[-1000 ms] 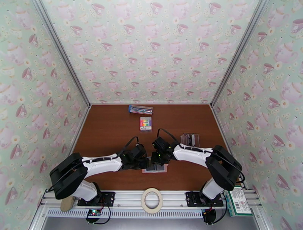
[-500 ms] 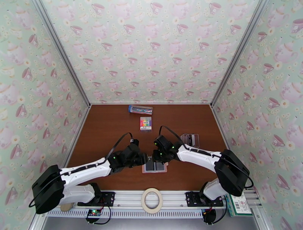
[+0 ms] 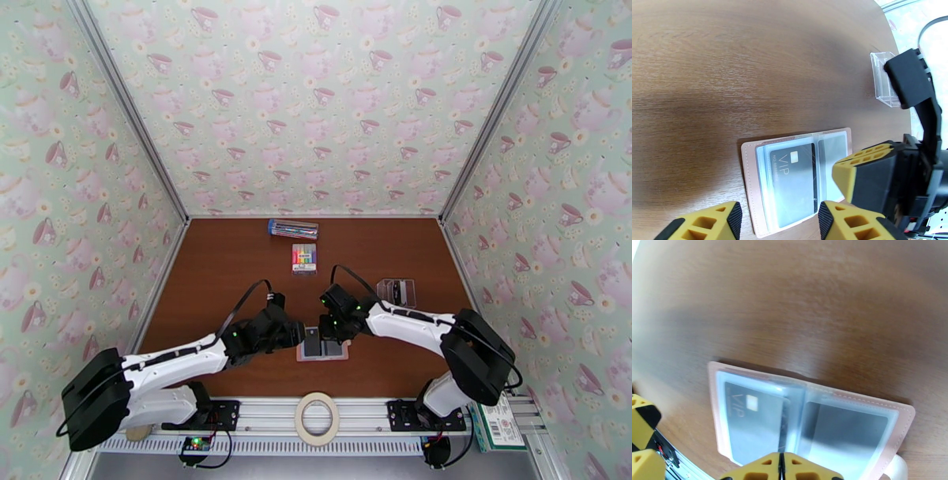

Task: Put the credit cards into the card holder

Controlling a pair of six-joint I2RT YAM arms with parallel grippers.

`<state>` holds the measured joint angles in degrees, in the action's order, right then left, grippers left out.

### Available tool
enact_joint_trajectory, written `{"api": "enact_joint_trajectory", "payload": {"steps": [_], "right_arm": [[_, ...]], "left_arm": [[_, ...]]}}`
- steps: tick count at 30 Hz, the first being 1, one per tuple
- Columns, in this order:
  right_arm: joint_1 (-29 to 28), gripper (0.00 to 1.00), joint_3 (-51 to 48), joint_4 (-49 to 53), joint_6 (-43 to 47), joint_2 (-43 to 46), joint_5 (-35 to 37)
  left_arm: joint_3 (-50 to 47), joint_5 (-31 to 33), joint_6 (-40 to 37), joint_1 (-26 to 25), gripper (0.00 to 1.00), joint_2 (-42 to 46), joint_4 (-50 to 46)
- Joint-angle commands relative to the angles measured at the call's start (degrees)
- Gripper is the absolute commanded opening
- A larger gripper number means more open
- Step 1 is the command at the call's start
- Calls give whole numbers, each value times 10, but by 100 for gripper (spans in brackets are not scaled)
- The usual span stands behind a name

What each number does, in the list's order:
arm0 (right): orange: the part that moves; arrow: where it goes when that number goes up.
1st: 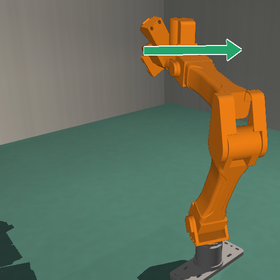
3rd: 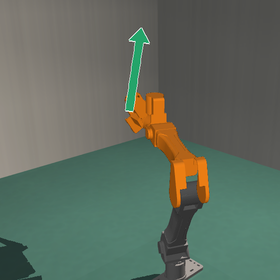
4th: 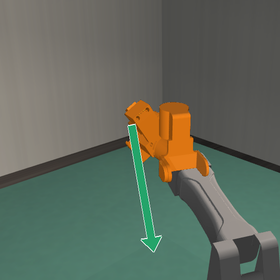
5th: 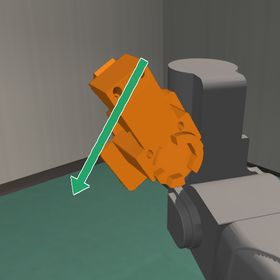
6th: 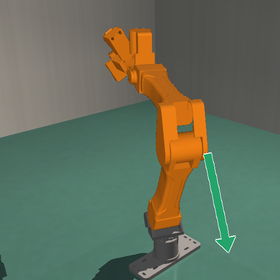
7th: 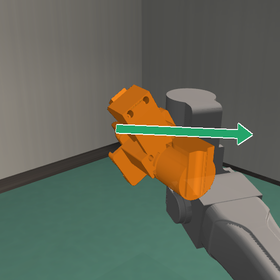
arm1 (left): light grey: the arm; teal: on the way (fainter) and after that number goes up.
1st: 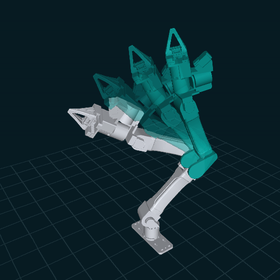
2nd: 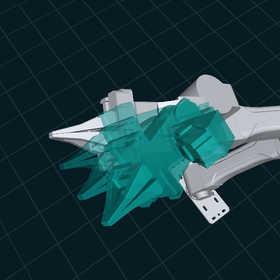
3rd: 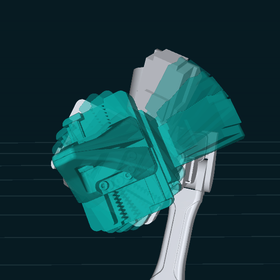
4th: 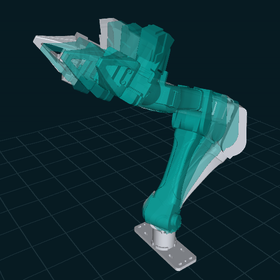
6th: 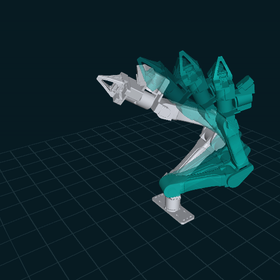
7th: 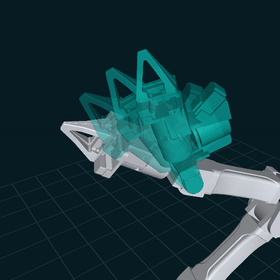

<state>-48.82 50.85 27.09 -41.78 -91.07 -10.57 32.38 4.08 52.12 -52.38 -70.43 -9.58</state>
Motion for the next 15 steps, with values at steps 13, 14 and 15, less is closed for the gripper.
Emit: {"api": "enact_joint_trajectory", "payload": {"steps": [13, 14, 15], "right_arm": [[-6, 31, 7, -7, 4, -16, -16], [-6, 33, 7, -8, 5, -15, -14], [-8, 34, 8, -8, 5, -16, -12]], "left_arm": [[5, -16, -12, -6, 66, -15, 31], [4, -14, -11, -6, 66, -14, 32], [3, -15, -11, -6, 66, -13, 33]]}}
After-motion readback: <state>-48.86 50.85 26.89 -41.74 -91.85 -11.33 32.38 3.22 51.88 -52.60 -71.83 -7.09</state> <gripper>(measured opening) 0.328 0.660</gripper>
